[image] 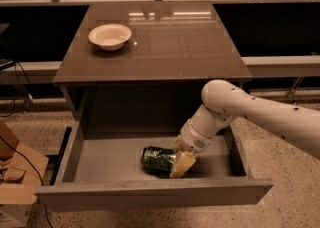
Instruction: Place green can into top drawer
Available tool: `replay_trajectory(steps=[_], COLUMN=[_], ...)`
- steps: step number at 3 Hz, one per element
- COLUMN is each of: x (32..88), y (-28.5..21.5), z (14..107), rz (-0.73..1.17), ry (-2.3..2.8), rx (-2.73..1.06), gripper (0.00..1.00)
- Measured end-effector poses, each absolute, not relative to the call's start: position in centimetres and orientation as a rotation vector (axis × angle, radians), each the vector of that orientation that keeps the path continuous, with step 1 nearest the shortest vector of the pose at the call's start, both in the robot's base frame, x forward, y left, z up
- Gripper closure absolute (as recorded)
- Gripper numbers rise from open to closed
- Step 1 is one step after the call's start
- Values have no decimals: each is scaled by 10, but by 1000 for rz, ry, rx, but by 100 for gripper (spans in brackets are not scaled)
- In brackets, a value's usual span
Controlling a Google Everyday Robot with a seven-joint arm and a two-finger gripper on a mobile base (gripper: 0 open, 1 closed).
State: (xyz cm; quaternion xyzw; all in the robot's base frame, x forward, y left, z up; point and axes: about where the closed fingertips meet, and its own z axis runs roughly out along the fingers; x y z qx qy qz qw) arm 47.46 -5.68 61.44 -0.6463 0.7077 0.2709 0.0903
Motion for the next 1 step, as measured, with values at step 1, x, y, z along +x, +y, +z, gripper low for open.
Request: replay_trajectory(steps=[1], x=[474], y=[-56], z=[613], rz=[809], ry=[2103], rx=[-1924], gripper=[0])
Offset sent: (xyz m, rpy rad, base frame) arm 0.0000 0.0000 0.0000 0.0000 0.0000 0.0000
